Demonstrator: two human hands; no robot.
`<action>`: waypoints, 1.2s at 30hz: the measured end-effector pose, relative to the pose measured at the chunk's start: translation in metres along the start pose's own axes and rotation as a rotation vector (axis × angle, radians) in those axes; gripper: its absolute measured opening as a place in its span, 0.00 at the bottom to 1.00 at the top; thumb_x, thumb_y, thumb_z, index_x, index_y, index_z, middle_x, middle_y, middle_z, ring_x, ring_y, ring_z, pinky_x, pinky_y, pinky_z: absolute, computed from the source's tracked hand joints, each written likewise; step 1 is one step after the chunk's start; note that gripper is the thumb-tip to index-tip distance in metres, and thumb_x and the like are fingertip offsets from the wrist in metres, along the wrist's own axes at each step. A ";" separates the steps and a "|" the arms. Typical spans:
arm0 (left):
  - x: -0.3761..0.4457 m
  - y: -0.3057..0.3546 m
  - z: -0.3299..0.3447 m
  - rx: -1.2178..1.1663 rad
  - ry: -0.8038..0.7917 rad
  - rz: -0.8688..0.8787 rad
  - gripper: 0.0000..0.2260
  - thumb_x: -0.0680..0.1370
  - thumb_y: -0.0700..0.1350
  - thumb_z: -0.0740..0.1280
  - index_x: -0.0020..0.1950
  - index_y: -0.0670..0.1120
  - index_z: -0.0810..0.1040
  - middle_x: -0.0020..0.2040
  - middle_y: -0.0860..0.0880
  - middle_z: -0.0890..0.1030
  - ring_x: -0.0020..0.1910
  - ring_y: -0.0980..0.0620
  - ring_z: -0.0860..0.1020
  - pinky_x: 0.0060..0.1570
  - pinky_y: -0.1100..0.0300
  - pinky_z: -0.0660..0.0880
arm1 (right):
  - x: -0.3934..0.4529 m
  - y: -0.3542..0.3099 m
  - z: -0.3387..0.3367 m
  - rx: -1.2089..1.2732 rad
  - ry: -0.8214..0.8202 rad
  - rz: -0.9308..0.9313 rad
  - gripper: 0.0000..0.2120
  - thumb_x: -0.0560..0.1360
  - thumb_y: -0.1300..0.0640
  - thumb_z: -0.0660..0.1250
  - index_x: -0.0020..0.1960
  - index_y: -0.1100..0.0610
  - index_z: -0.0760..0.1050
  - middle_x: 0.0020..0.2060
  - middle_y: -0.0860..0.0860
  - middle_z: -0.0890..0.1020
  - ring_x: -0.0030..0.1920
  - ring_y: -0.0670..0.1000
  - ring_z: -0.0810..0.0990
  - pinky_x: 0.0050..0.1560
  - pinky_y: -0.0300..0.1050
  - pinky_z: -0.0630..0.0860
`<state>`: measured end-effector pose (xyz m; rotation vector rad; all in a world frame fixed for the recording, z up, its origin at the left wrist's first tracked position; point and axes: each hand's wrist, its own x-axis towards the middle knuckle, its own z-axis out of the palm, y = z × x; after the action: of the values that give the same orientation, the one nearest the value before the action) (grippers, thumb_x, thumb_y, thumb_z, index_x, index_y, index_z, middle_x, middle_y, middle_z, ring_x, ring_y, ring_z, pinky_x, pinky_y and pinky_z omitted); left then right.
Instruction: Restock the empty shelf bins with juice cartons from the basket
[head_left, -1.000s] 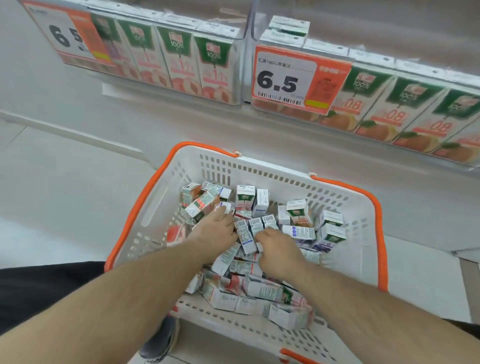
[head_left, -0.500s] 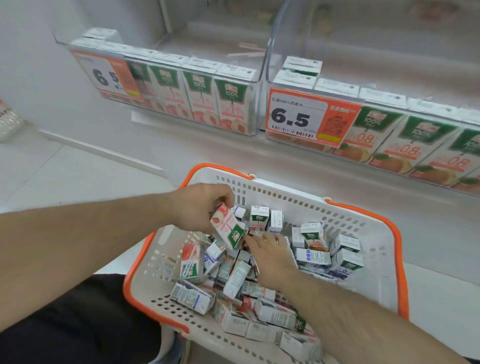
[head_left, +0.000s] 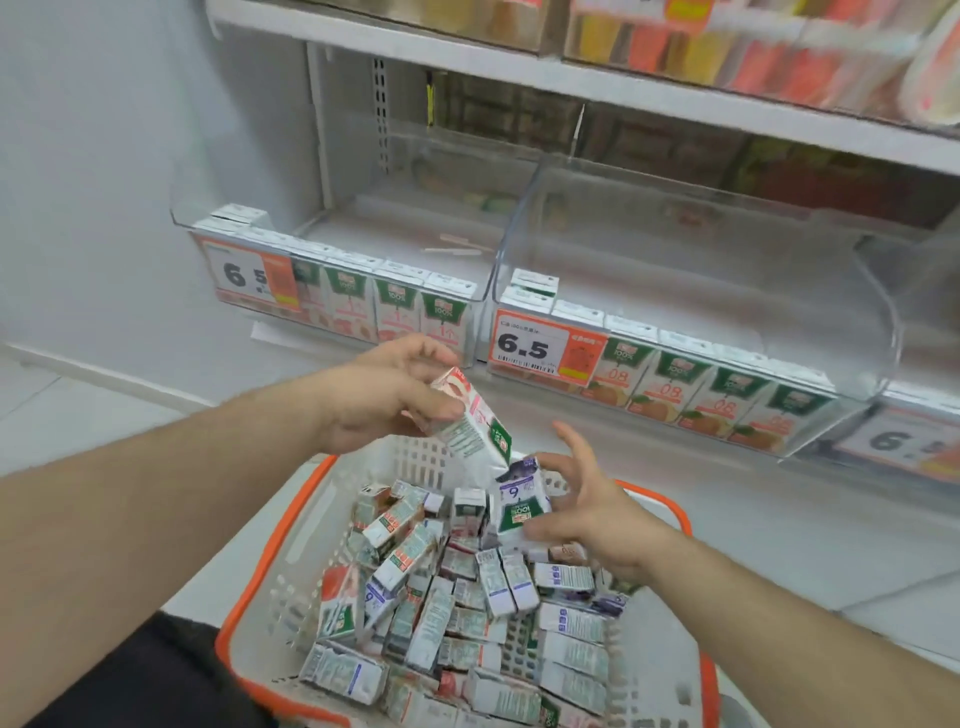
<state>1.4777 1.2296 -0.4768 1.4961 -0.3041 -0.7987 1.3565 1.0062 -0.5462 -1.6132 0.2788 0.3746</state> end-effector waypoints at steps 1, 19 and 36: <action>-0.003 0.003 0.003 -0.077 0.017 0.016 0.23 0.62 0.32 0.73 0.53 0.46 0.72 0.42 0.45 0.83 0.40 0.46 0.80 0.40 0.53 0.78 | -0.004 -0.004 0.002 0.140 0.003 0.011 0.51 0.69 0.77 0.70 0.77 0.41 0.51 0.72 0.51 0.64 0.41 0.53 0.84 0.38 0.45 0.81; -0.007 -0.011 -0.003 -0.194 0.084 -0.358 0.12 0.72 0.53 0.69 0.36 0.46 0.79 0.35 0.45 0.79 0.33 0.47 0.77 0.40 0.57 0.75 | -0.011 -0.041 0.029 0.534 0.055 -0.016 0.26 0.56 0.70 0.65 0.53 0.61 0.78 0.46 0.61 0.83 0.39 0.57 0.81 0.37 0.46 0.74; 0.006 -0.005 0.111 1.007 -0.066 0.202 0.25 0.67 0.65 0.73 0.62 0.60 0.77 0.57 0.60 0.80 0.56 0.58 0.77 0.57 0.58 0.74 | -0.077 -0.077 -0.046 -0.415 0.269 -0.435 0.37 0.63 0.75 0.69 0.56 0.37 0.67 0.55 0.50 0.76 0.52 0.52 0.81 0.39 0.45 0.80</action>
<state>1.4093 1.1414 -0.4723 2.3143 -0.9933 -0.5354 1.3200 0.9631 -0.4419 -2.0779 0.0448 -0.1313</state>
